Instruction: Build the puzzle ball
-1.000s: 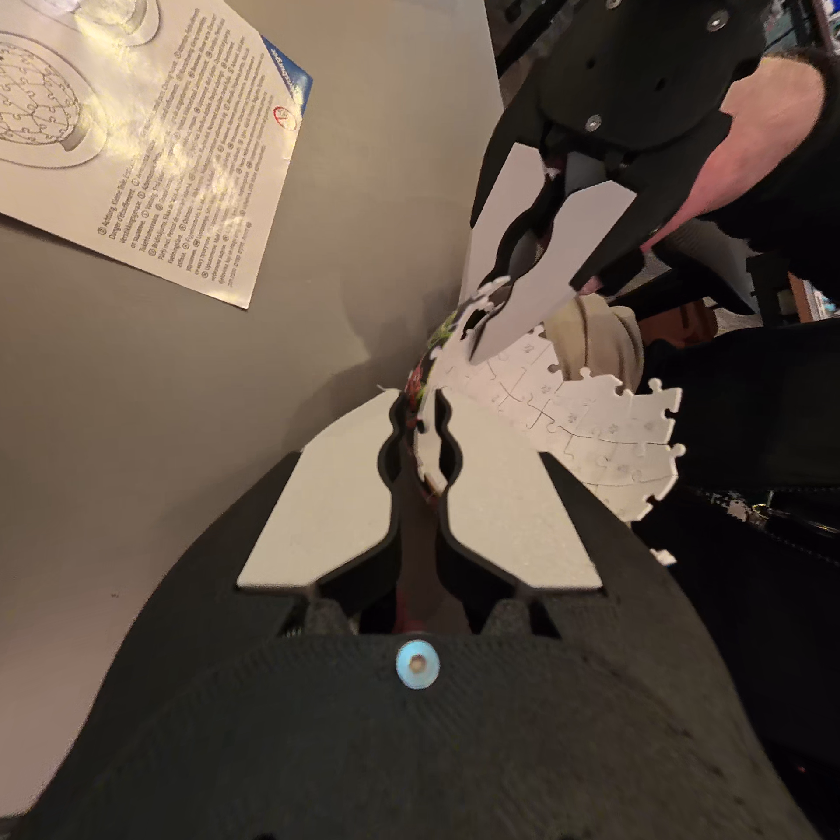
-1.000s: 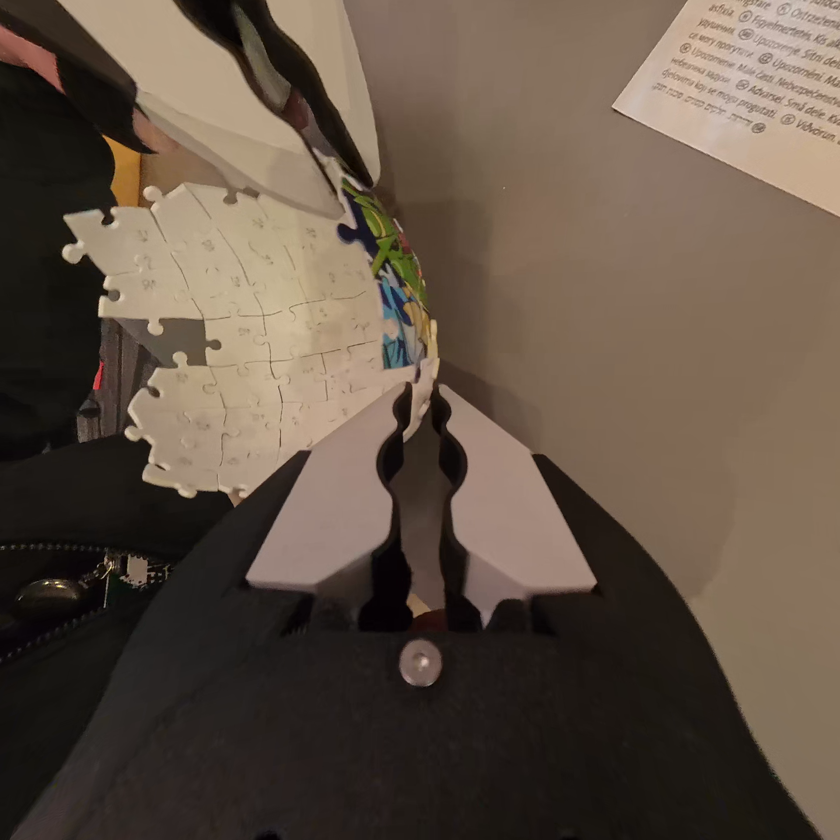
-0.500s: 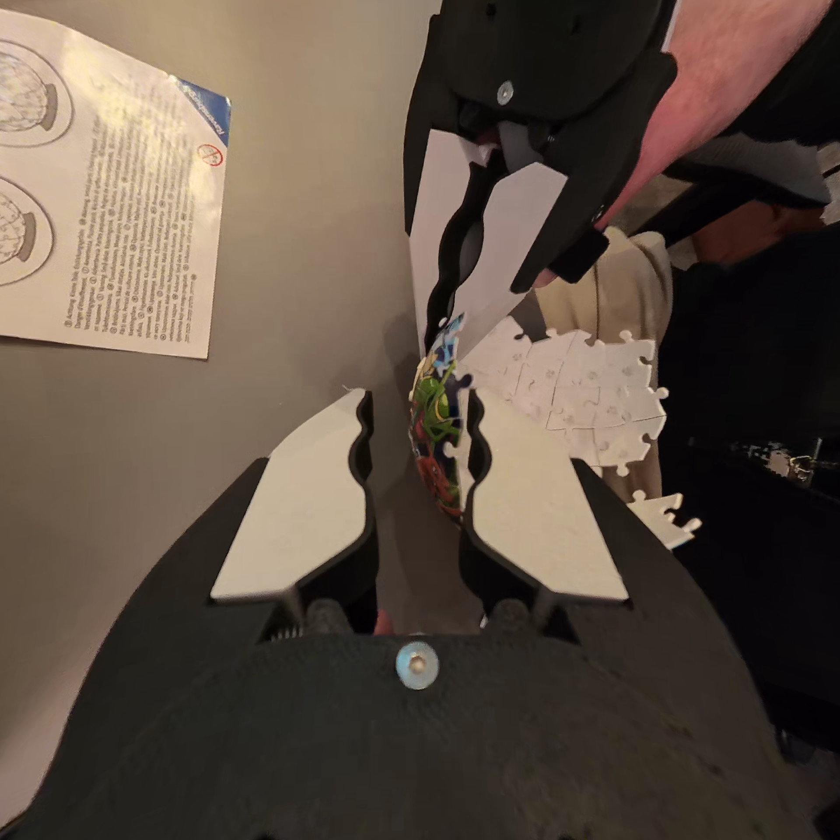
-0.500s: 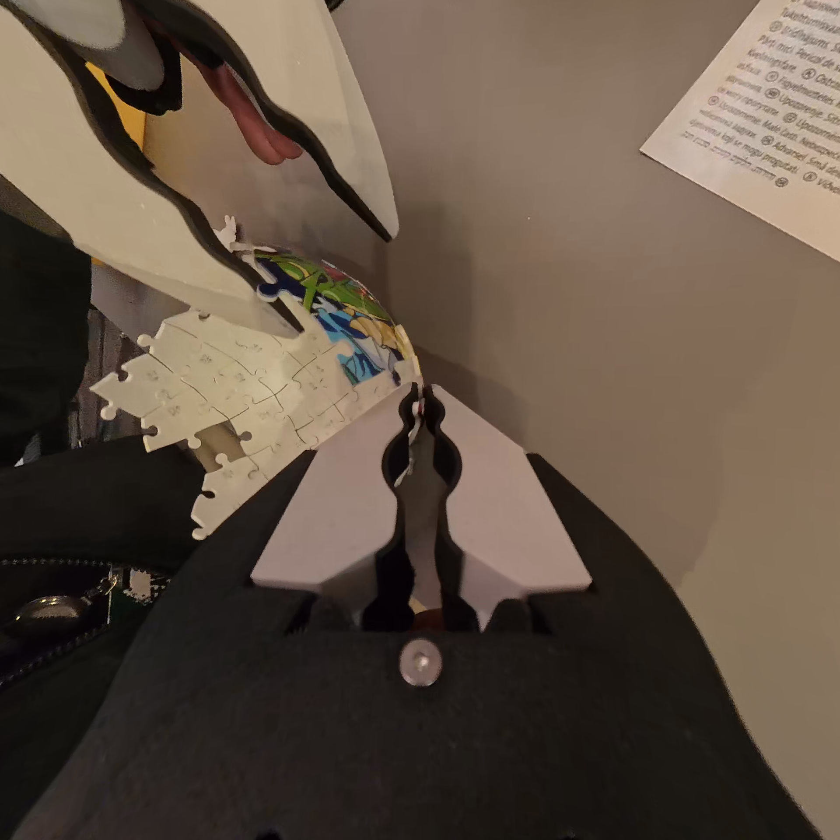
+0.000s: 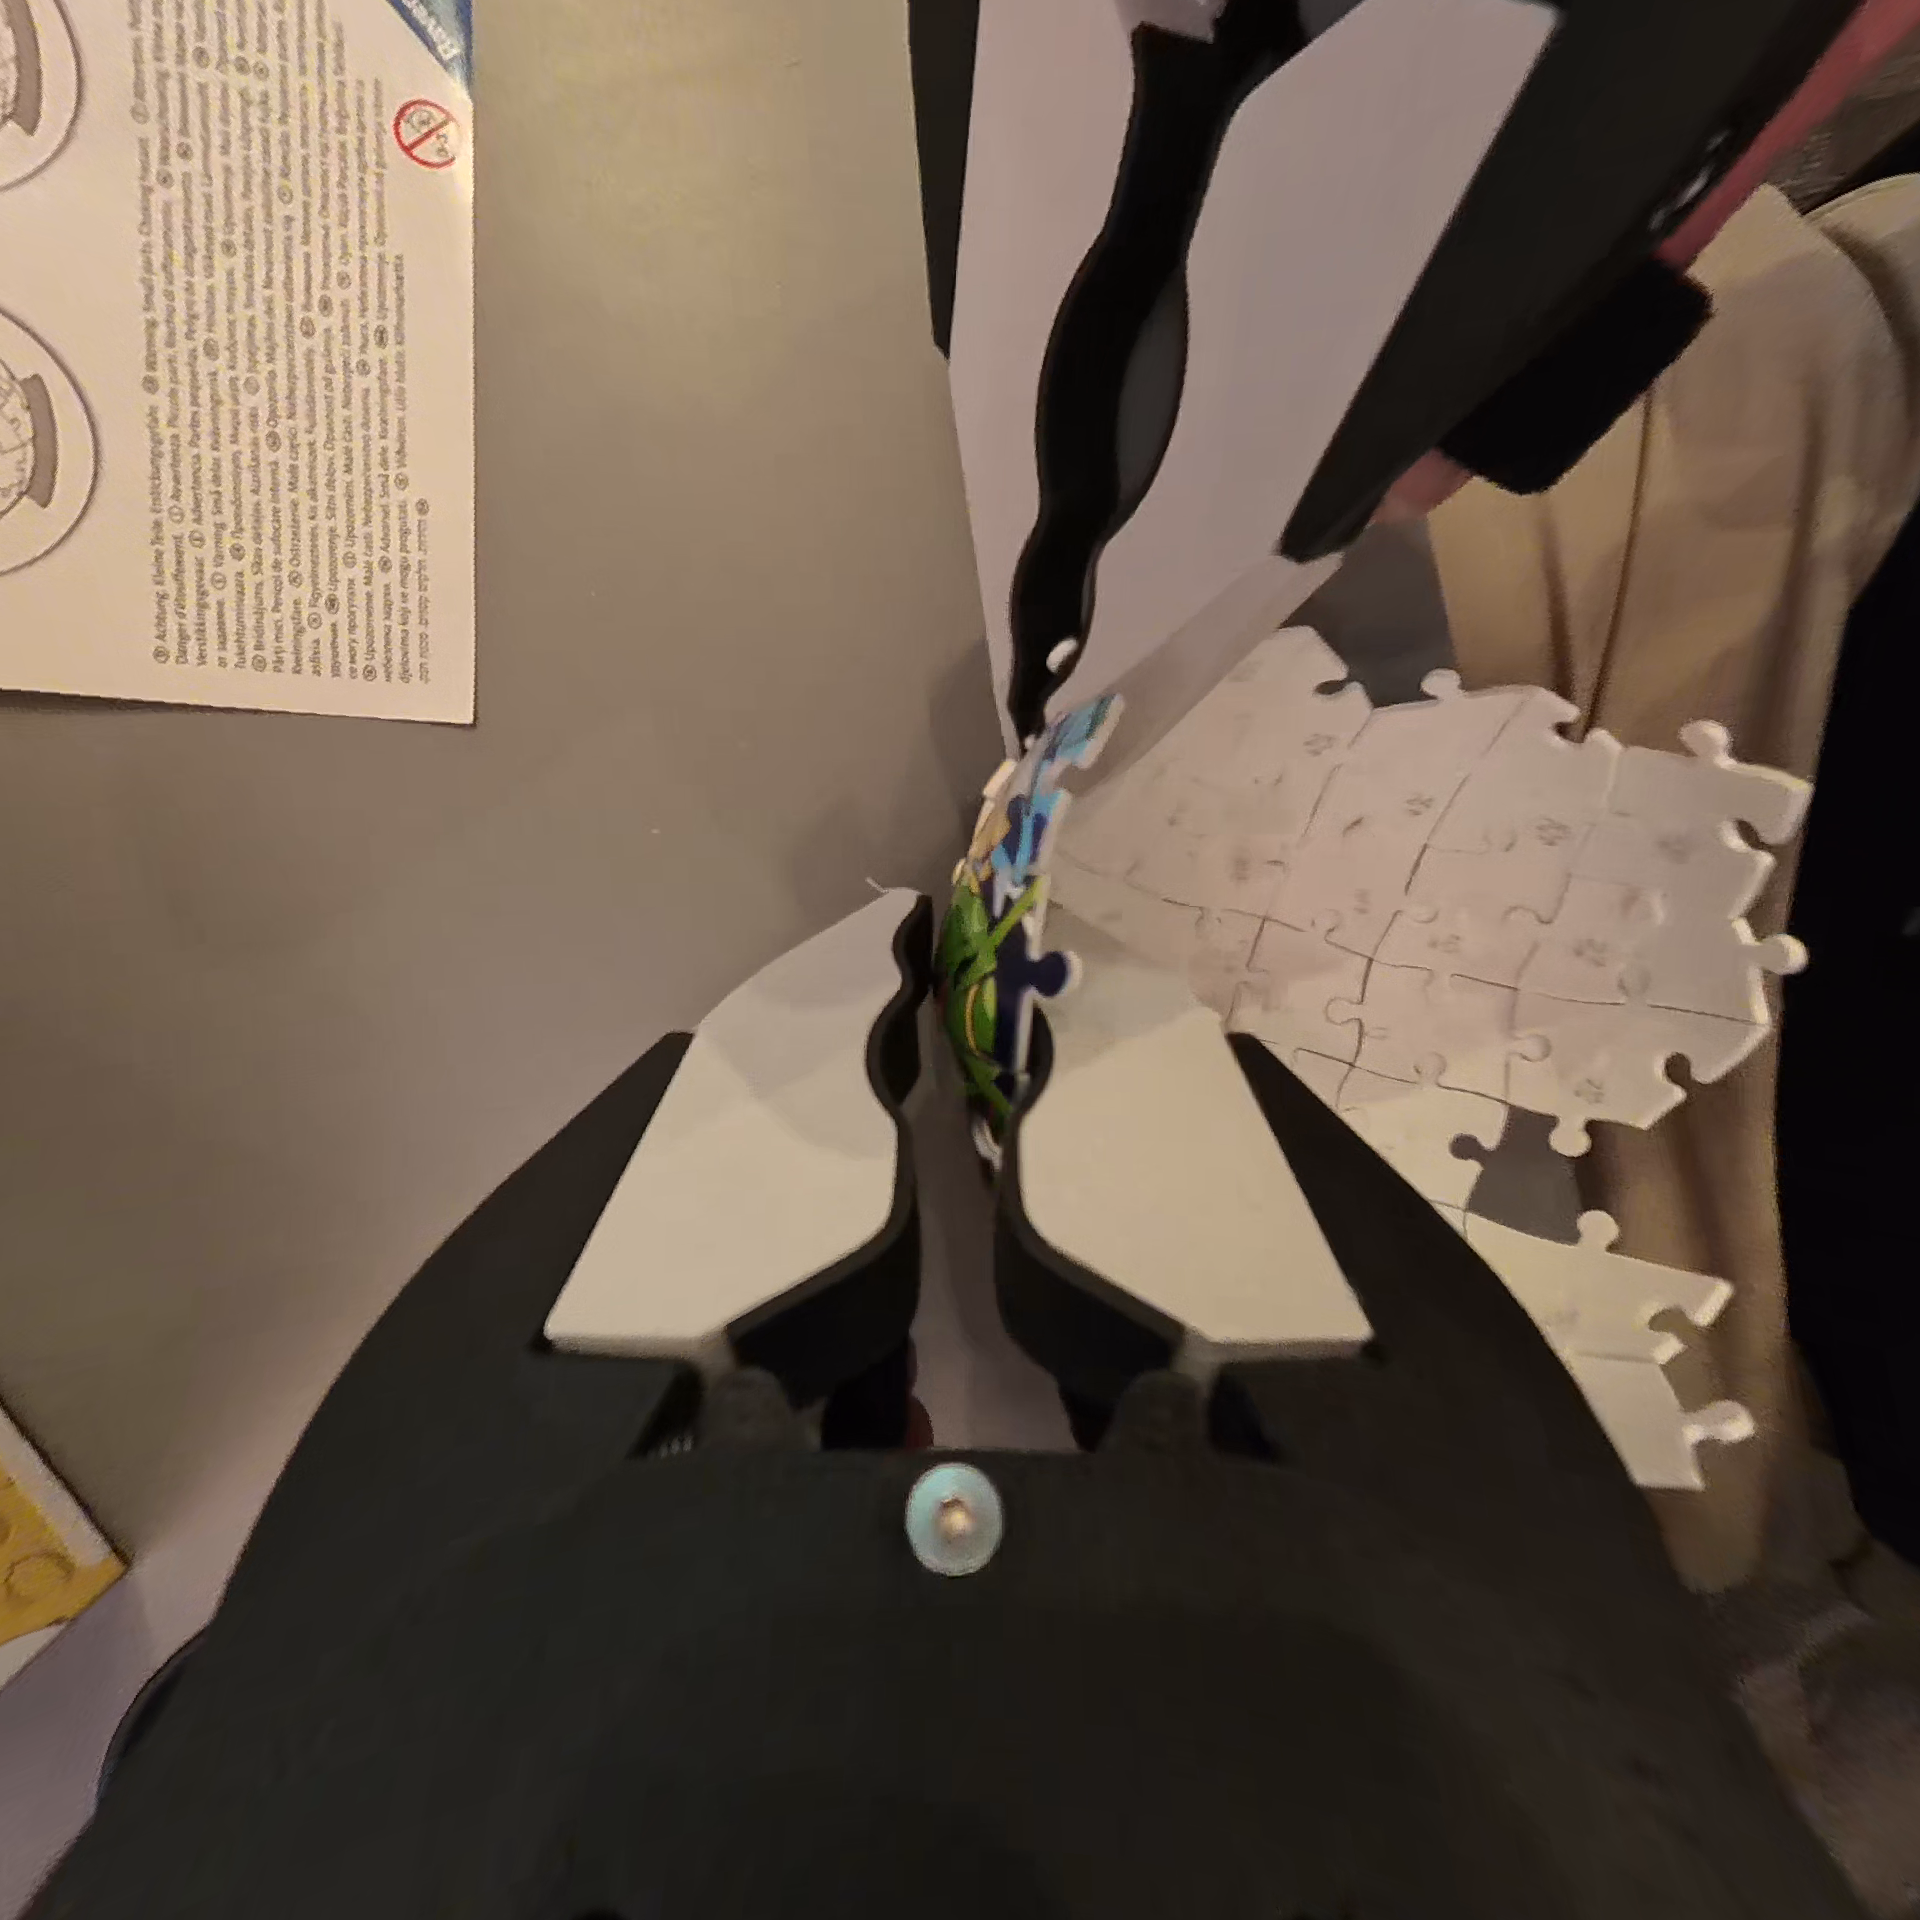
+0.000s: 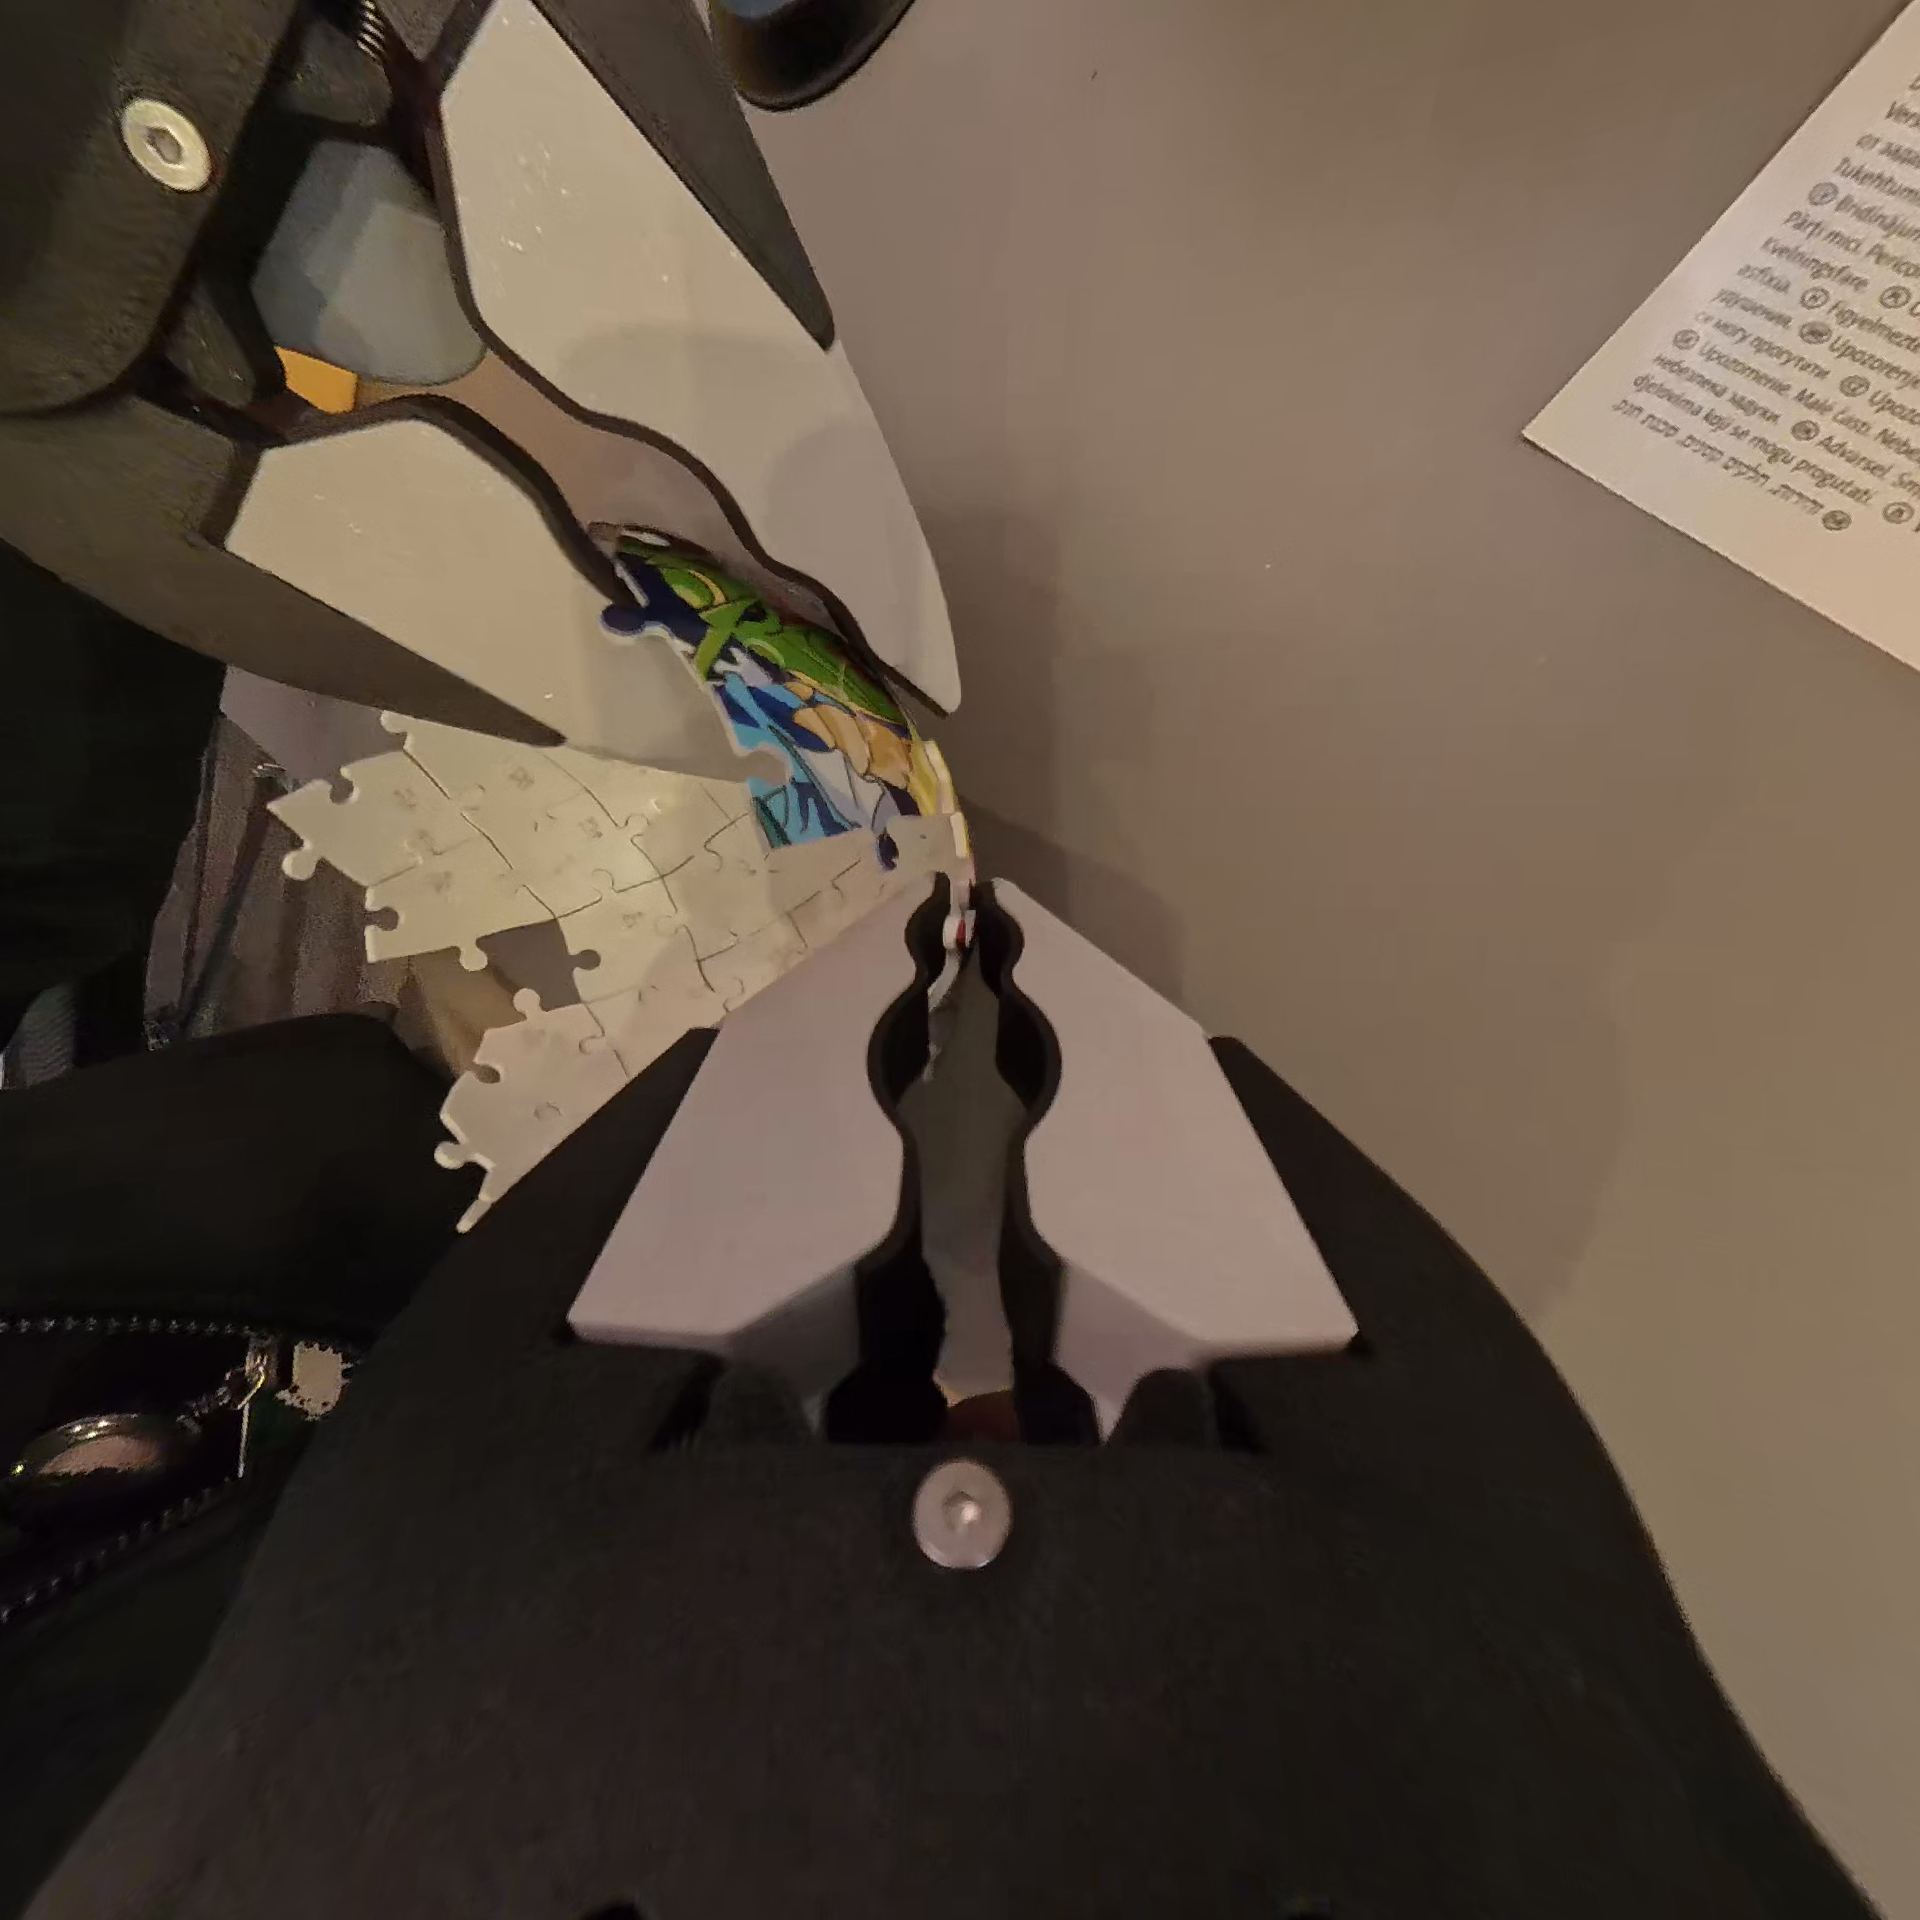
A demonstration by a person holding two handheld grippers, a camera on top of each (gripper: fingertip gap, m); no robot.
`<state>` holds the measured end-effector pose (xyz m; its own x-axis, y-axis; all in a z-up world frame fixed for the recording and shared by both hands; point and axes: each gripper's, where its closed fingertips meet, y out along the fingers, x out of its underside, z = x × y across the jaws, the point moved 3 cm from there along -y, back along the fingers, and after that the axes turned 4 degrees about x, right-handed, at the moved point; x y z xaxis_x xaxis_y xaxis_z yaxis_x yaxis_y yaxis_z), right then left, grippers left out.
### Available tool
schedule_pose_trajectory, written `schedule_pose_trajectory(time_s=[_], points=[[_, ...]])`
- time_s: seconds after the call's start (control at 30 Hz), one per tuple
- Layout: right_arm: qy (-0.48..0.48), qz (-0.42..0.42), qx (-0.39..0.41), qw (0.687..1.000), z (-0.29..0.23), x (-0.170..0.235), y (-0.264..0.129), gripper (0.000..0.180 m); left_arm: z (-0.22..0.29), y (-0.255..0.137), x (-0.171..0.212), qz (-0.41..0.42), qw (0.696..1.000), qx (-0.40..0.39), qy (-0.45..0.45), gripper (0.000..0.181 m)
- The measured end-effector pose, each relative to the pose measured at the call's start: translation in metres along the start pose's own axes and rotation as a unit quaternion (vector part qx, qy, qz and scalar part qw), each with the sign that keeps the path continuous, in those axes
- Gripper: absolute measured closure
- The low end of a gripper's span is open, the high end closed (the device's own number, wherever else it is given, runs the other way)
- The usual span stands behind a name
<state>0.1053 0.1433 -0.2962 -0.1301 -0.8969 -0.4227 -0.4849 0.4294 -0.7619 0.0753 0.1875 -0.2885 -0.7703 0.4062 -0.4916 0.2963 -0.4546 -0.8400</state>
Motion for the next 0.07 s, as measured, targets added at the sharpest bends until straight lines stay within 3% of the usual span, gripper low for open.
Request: schedule_pose_trajectory(time_s=[0.03,0.07], points=[[-0.004,0.003,0.0,1.0,-0.0009,-0.0007,-0.0002,0.176,-0.0003,0.0004,0.0009,-0.003,1.0,-0.005,0.003,0.172],[-0.009,0.006,0.0,1.0,-0.0012,-0.0014,-0.0002,0.175,-0.0009,0.0005,0.0013,-0.002,1.0,-0.008,0.002,0.173]])
